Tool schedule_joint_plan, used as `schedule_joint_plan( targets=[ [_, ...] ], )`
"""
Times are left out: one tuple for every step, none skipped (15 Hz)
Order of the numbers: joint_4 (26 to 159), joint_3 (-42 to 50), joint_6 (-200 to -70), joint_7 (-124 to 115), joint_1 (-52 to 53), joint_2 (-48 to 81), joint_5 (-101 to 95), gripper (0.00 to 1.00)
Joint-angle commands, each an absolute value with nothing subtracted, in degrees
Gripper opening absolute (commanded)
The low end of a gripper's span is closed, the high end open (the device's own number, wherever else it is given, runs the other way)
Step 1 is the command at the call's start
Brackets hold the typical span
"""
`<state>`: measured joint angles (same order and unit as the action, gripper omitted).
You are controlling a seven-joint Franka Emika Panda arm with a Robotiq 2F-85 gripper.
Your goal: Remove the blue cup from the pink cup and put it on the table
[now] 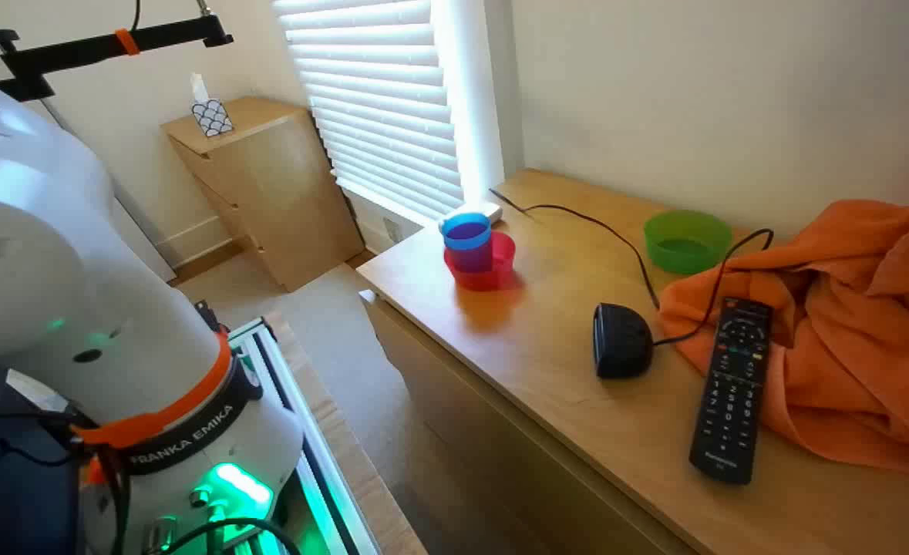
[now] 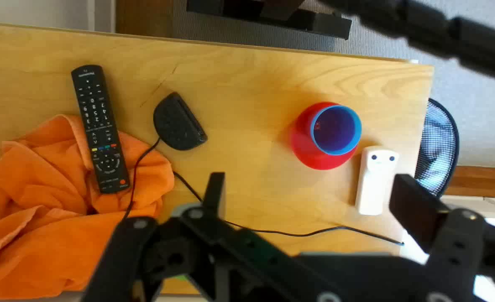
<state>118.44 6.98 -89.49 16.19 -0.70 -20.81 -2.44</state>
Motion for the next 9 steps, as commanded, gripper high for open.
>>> schedule_joint_plan(
  targets=[
    [118.32, 6.68, -89.39, 16.28, -1.06, -20.74, -2.34, 1.00],
    [120.34, 6.29, -90.53, 14.69, -1.14, -21.37, -2.17, 1.00],
    [121.62, 6.07, -91.13, 13.60, -1.20, -21.72, -1.95, 1.00],
    [123.77, 5.75, -91.67, 11.88, -1.32, -22.21, -1.64, 1.00],
    [125.27, 5.50, -91.48, 10.61, -1.32, -22.35, -1.31, 1.00],
    [127.23, 5.18, -91.35, 9.54, -1.24, -22.55, -1.08, 1.00],
    [127.89, 5.35, -90.63, 9.95, -0.94, -22.24, 0.15, 1.00],
    [127.06, 5.62, -89.61, 11.64, -0.71, -21.66, 0.70, 1.00],
    [125.53, 5.24, -89.75, 11.30, -1.03, -20.72, -0.83, 1.00]
  ],
)
